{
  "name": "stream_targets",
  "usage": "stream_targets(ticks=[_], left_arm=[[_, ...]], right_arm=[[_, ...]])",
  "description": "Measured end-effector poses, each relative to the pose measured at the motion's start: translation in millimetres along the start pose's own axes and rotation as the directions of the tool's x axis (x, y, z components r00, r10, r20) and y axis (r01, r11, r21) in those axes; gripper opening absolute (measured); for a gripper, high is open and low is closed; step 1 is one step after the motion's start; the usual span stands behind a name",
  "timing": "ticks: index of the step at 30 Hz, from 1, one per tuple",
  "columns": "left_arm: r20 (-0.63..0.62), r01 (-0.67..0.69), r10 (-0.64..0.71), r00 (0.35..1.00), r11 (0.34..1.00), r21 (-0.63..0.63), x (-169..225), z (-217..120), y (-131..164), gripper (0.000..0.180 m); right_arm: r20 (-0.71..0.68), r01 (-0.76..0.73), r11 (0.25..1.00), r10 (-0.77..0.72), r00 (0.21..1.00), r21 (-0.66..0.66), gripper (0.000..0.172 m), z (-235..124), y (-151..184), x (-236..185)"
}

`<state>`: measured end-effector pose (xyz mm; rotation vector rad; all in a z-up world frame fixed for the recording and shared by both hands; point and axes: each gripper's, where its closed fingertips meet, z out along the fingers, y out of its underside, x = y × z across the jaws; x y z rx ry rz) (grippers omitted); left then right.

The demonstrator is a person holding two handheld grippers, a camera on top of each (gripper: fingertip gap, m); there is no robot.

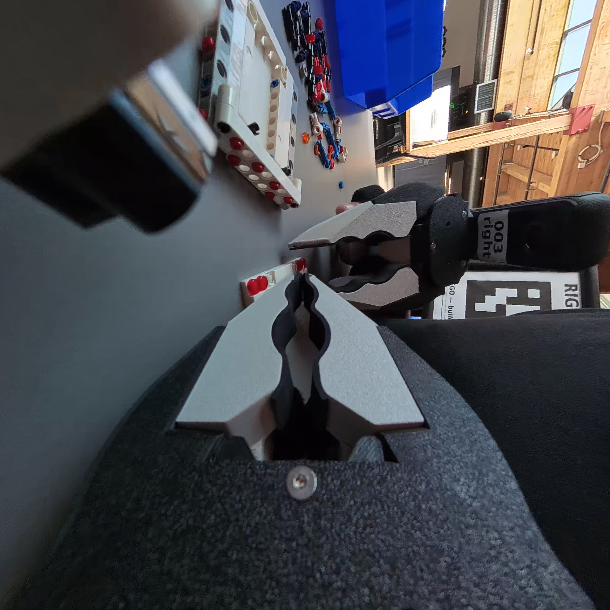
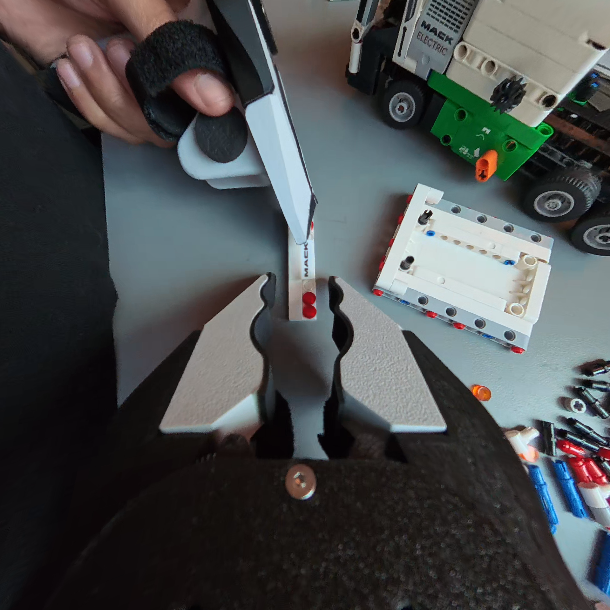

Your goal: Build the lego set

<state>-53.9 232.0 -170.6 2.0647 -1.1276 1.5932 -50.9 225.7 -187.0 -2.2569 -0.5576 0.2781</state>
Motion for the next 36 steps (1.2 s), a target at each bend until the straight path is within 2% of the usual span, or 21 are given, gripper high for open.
stream_targets(ticks=[3, 5, 8, 10, 17, 28, 31, 32, 34, 36], left_arm=[[-0.034, 0.013, -0.013, 0.999, 1.0, 0.006, 2.7, -1.4, -0.3, 0.0], [-0.043, 0.02, -0.019, 0.999, 1.0, 0.014, 2.4, -3.2, -1.1, 0.0], [-0.036, 0.022, -0.021, 0.999, 1.0, 0.02, -0.8, -5.5, -2.3, 0.0], [-0.033, 0.021, -0.021, 0.999, 1.0, 0.021, -2.0, -6.0, -2.6, 0.0], [-0.018, 0.003, -0.003, 1.0, 1.0, -0.001, -3.8, -3.6, -0.7, 0.0], [-0.025, 0.021, -0.021, 0.999, 1.0, 0.008, -4.1, -2.2, -1.8, 0.0], [-0.027, 0.023, -0.023, 0.999, 1.0, 0.008, -3.8, -2.4, -1.5, 0.0], [-0.029, 0.024, -0.024, 0.999, 1.0, 0.008, -3.8, -2.5, -1.5, 0.0], [-0.034, 0.028, -0.028, 0.999, 1.0, 0.01, -3.5, -2.8, -2.1, 0.0], [-0.041, 0.031, -0.03, 0.999, 0.999, 0.011, -2.8, -2.9, -2.3, 0.0]], right_arm=[[0.001, -0.033, 0.995, 0.033, 0.999, 0.096, 0.03, -10.3, -9.4, 0.5], [-0.007, -0.043, 0.992, 0.044, 0.999, 0.122, 0.023, -13.7, -11.0, -0.1], [-0.088, -0.004, 0.988, 0.017, 0.996, 0.153, 0.005, -16.5, -13.8, 1.1], [-0.133, 0.025, 0.985, -0.003, 0.991, 0.168, 0.0, -16.8, -16.5, -1.2], [-0.182, 0.037, 0.991, -0.013, 0.983, 0.128, 0.0, -9.2, -16.2, -1.8], [-0.173, 0.03, 0.996, -0.015, 0.985, 0.086, 0.0, -5.4, -10.3, -1.9], [-0.155, 0.031, 0.992, -0.012, 0.988, 0.121, 0.0, -9.2, -13.2, -4.3], [-0.148, 0.027, 0.991, -0.007, 0.989, 0.13, 0.002, -11.0, -13.1, -4.2], [-0.139, 0.01, 0.993, 0.006, 0.99, 0.116, 0.021, -12.5, -9.0, -1.6], [-0.118, -0.004, 0.997, 0.013, 0.993, 0.08, 0.029, -10.8, -3.7, -0.5]])
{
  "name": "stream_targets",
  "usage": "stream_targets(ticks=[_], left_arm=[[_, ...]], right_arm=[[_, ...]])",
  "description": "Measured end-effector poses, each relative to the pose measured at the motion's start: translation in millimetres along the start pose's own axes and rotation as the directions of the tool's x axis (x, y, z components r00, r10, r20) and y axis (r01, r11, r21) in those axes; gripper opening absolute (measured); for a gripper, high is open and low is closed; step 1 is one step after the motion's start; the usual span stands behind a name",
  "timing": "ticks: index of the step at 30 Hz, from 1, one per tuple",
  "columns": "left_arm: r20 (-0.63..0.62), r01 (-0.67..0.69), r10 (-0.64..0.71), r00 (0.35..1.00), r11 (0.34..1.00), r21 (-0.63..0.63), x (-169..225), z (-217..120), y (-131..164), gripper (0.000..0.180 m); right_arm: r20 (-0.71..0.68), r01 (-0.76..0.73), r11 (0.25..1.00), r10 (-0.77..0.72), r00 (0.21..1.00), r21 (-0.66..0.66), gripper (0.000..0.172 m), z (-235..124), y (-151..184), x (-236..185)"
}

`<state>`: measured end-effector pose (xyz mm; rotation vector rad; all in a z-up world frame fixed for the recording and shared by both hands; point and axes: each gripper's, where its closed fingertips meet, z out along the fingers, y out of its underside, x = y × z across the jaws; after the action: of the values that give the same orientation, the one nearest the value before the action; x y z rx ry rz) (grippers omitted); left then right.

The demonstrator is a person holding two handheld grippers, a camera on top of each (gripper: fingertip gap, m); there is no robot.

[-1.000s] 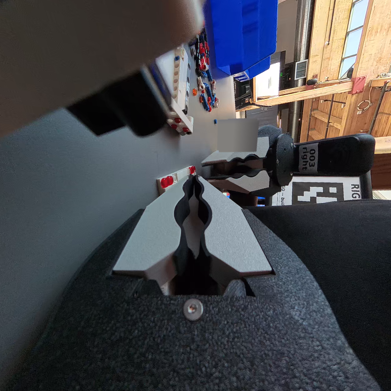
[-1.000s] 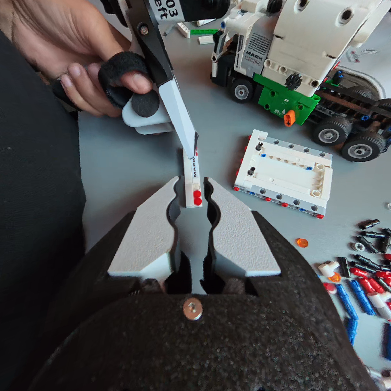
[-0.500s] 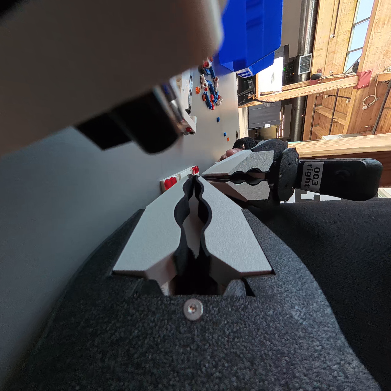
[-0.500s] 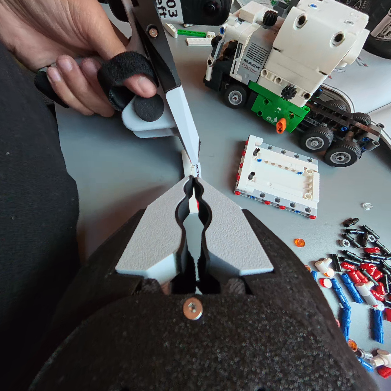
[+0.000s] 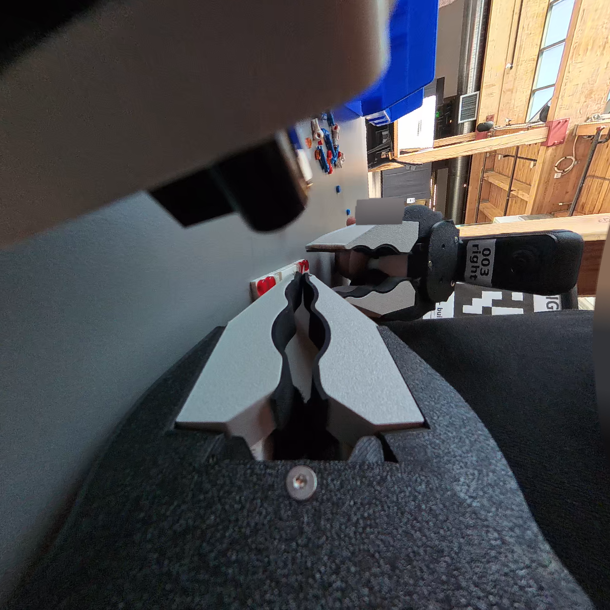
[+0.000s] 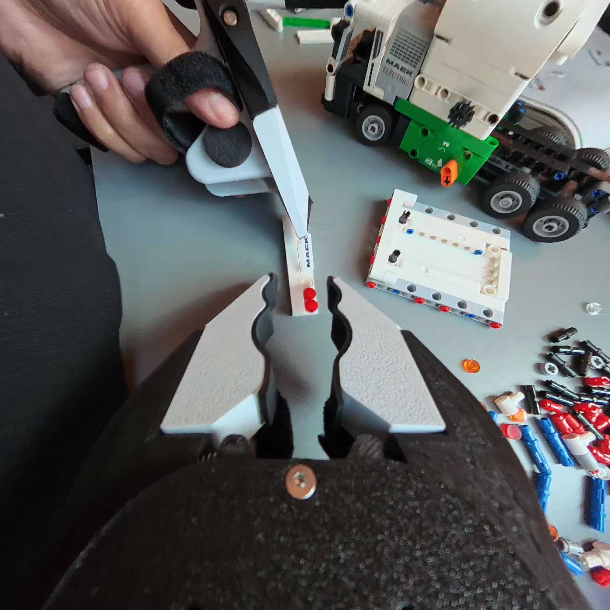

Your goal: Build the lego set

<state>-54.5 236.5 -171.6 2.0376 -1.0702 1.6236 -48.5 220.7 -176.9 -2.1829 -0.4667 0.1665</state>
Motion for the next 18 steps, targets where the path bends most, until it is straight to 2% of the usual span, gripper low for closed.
stream_targets(ticks=[4, 8, 10, 15, 18], left_arm=[[-0.036, 0.002, -0.001, 0.999, 1.0, 0.011, 6.6, -4.5, 0.7, 0.0], [-0.006, -0.056, 0.056, 0.998, 0.998, 0.025, 8.1, -18.6, 6.3, 0.0], [-0.005, -0.085, 0.086, 0.996, 0.995, 0.052, 12.1, -26.9, 6.3, 0.0], [-0.06, -0.145, 0.155, 0.986, 0.979, 0.146, 31.5, -47.9, 12.1, 0.0], [-0.105, -0.208, 0.235, 0.966, 0.953, 0.219, 48.0, -63.4, 24.1, 0.0]], right_arm=[[0.049, 0.031, 0.998, -0.029, 0.998, -0.052, 0.031, 8.7, 2.2, -2.0], [0.076, 0.093, 0.993, -0.087, 0.993, -0.079, 0.03, 16.0, 2.6, -2.2], [0.121, 0.103, 0.991, -0.092, 0.988, -0.081, 0.016, 17.0, 2.4, -7.8], [0.036, 0.228, 0.972, -0.227, 0.973, -0.059, 0.015, 15.9, -0.7, -8.1], [-0.035, 0.324, 0.945, -0.322, 0.946, 0.045, 0.015, 10.2, -17.5, -19.8]])
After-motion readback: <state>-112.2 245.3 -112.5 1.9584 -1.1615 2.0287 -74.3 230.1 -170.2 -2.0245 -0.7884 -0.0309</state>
